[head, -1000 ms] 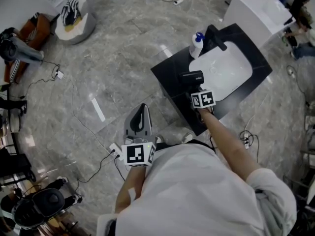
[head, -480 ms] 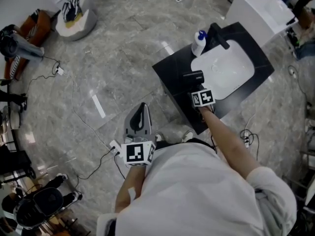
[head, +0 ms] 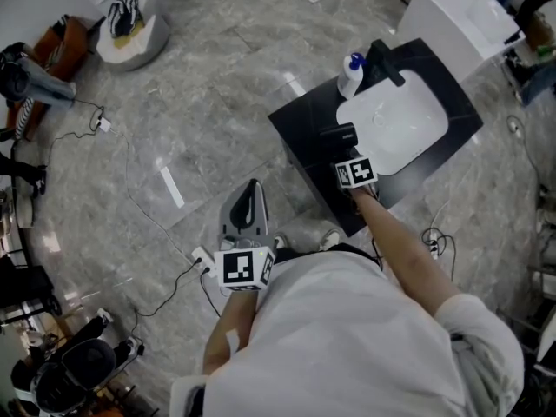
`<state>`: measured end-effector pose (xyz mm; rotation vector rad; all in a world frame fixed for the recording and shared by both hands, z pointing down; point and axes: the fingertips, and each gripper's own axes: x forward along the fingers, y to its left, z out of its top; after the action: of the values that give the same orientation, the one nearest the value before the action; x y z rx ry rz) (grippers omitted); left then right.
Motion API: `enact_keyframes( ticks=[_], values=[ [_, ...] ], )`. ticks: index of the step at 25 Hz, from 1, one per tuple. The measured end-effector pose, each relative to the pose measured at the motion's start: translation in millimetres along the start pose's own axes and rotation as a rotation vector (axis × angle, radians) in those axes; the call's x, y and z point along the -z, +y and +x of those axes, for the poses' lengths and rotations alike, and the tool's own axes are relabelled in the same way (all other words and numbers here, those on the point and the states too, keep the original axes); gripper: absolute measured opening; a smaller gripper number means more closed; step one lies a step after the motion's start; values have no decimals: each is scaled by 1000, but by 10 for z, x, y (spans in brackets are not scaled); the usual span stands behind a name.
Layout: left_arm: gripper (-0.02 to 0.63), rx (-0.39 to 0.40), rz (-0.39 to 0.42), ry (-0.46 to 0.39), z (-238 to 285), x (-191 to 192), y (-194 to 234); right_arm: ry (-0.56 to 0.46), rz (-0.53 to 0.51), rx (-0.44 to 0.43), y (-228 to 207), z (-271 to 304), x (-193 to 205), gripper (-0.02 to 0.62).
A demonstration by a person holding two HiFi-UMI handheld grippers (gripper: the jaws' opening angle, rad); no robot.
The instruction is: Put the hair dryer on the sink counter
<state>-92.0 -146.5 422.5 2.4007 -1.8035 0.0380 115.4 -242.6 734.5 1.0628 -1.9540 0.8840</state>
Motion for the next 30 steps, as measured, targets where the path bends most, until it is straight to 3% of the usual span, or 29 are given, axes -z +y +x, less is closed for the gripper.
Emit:
enact_keyframes(
  ticks=[6, 30],
  values=[
    [2, -17, -17, 3, -35, 30, 57, -21, -32, 7, -5, -1, 14, 160],
    [2, -34, -36, -8, -164, 8, 161, -32, 57, 4, 5, -21, -5, 187]
  ],
)
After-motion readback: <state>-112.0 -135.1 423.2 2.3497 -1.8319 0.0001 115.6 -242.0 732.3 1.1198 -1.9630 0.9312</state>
